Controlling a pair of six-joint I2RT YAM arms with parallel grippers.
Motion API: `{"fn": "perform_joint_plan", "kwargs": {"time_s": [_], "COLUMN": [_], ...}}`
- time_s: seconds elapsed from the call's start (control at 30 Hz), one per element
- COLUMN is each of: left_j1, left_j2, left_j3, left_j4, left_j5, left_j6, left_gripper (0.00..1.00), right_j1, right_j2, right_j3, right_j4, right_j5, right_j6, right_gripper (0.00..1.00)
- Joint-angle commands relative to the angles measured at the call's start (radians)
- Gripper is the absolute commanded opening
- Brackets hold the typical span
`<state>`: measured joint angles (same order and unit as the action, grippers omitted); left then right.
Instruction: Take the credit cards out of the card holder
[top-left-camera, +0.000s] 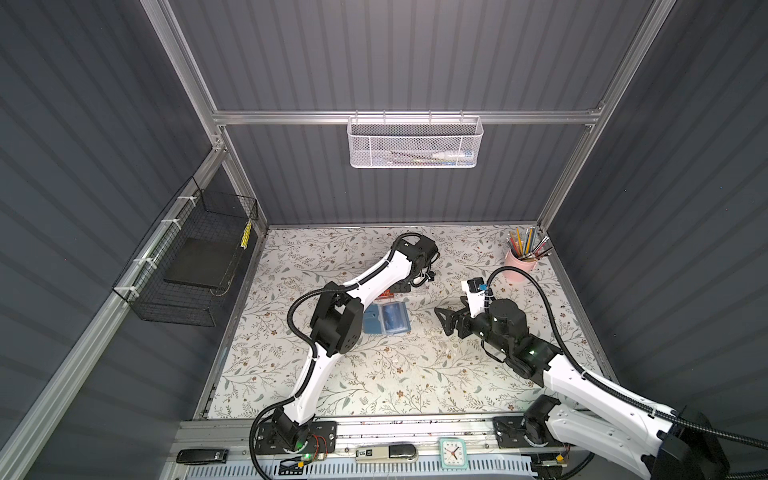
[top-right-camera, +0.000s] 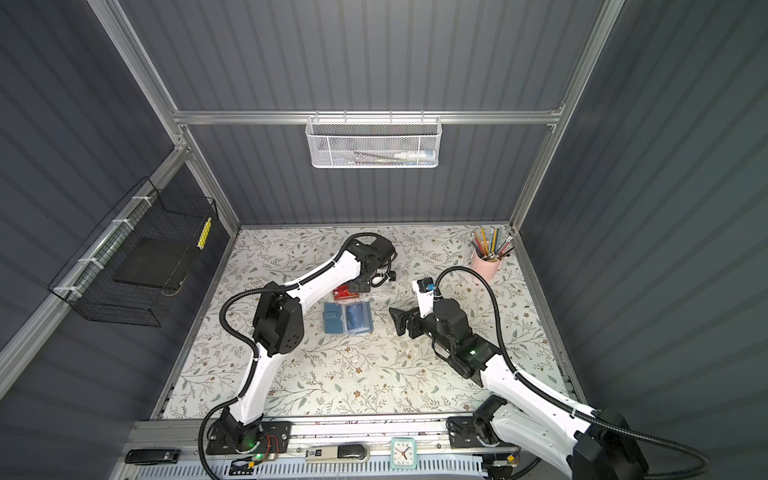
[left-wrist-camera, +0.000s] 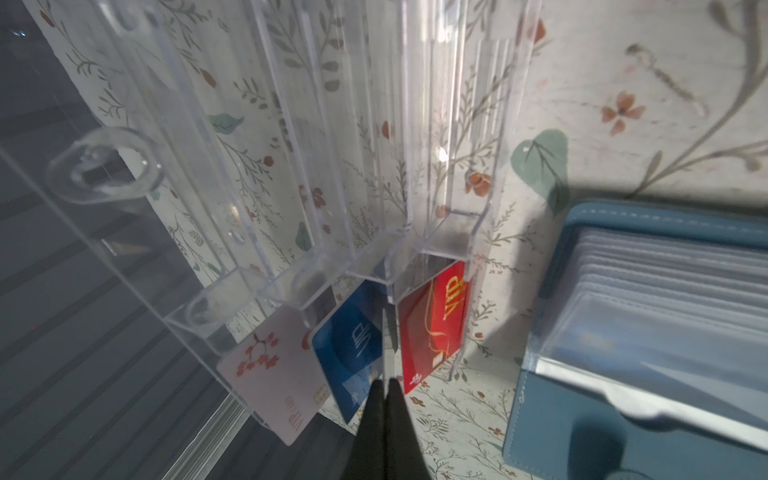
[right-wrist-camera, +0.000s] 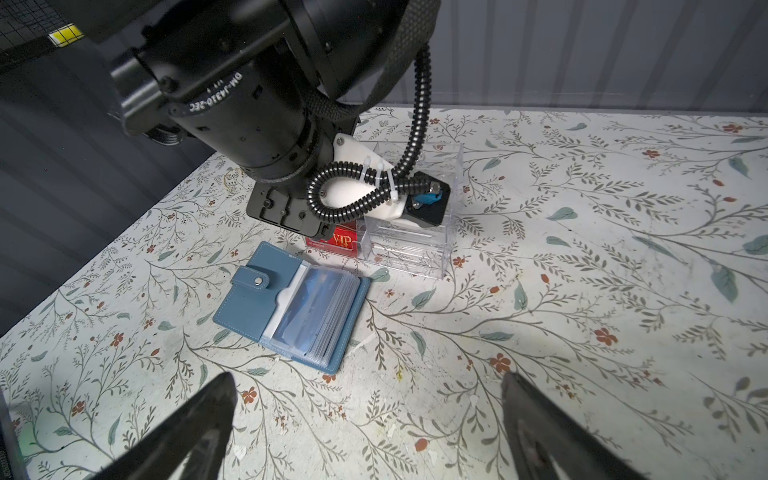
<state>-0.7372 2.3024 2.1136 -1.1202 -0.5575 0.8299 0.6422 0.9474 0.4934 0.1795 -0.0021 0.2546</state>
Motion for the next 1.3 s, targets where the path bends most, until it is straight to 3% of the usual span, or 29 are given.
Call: {"fn": "perform_joint_plan", "kwargs": {"time_s": [0.0, 0.23, 0.6, 0.97, 1.27], "left_j1": [-0.001, -0.002, -0.008, -0.009, -0.002], "left_j2": [-0.003, -0.002, 0.006, -0.024, -0.2], "left_j3": [0.0, -0.001, 0.0, -0.004, -0.114], "left_j4": [-0.019, -0.001, 0.014, 0.05, 0.284], "left_j5": [-0.024, -0.034, -0.035, -0.04, 0.008], "left_j6": [0.055, 0.054, 0.044, 0.029, -0.028], "left_gripper": [0.0, 0.0, 0.12, 0.14, 0.24], "right_j1": [-0.002, -0.002, -0.003, -0.002, -0.003], "right_j2": [0.004, -0.001, -0.003, -0.01, 0.0], "right_j3": [-0.001, -0.002, -0.003, -0.003, -0.003], "right_j4": [0.018, 0.017, 0.017, 0.015, 0.018], "right_j5": [-0.015, -0.014, -0.015, -0.014, -0.013], "right_j6": [0.008, 0.008, 0.008, 0.006, 0.006], "right_gripper": [0.99, 0.99, 0.99, 0.99, 0.99]}}
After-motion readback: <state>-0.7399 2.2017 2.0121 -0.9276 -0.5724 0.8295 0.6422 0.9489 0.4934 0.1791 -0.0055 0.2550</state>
